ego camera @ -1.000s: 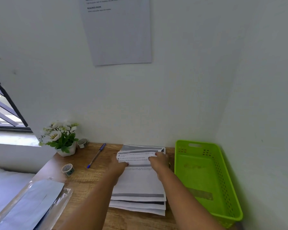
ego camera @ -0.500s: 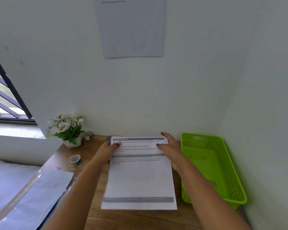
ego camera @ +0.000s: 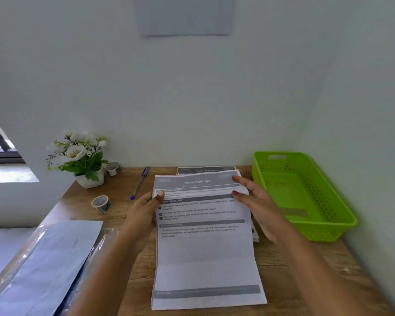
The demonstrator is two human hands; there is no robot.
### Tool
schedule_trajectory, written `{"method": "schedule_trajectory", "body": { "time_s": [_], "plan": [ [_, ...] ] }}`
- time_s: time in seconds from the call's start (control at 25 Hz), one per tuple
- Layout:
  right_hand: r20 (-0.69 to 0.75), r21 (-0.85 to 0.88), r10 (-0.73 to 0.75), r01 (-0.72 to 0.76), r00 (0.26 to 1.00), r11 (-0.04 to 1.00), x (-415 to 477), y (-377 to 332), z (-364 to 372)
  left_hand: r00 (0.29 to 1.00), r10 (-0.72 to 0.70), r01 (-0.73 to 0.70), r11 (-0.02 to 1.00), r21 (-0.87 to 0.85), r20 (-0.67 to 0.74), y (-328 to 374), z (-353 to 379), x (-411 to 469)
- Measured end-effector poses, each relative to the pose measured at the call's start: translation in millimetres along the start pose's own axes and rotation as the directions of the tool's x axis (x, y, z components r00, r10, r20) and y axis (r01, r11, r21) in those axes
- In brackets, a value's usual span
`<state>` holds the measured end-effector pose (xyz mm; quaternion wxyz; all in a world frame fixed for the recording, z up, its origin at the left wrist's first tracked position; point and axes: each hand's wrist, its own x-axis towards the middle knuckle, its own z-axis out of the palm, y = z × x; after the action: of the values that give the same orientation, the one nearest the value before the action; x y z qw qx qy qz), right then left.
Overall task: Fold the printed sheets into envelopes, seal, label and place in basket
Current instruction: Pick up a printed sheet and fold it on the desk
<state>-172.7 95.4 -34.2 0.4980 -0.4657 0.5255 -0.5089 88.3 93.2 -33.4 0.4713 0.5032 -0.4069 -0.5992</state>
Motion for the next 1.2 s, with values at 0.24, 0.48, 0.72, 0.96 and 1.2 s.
{"method": "schedule_trajectory", "body": {
  "time_s": [0.24, 0.48, 0.72, 0.96, 1.2],
  "plan": [
    [-0.058, 0.067, -0.151, 0.155, 0.987, 0.986, -25, 14, 0, 0.987, 0.152, -0.156, 0.981, 0.116, 0.044, -10, -5, -29],
    [-0.121, 0.14, -0.33, 0.345, 0.936, 0.928, -58, 21, 6, 0.96, 0.28, -0.273, 0.95, 0.149, -0.026, -19, 0, -58],
    [-0.18, 0.17, -0.448, 0.476, 0.876, 0.863, -113, 41, 16, 0.93, 0.322, -0.316, 0.947, 0.06, -0.177, -55, 10, -92],
    [-0.228, 0.024, -0.379, 0.394, 0.897, 0.919, -141, 66, 16, 0.957, 0.226, -0.19, 0.961, 0.2, -0.18, -93, 7, -116],
    [-0.24, 0.026, -0.313, 0.329, 0.919, 0.944, -138, 69, 14, 0.968, 0.181, -0.14, 0.963, 0.229, -0.172, -91, 0, -118]
  ]
}}
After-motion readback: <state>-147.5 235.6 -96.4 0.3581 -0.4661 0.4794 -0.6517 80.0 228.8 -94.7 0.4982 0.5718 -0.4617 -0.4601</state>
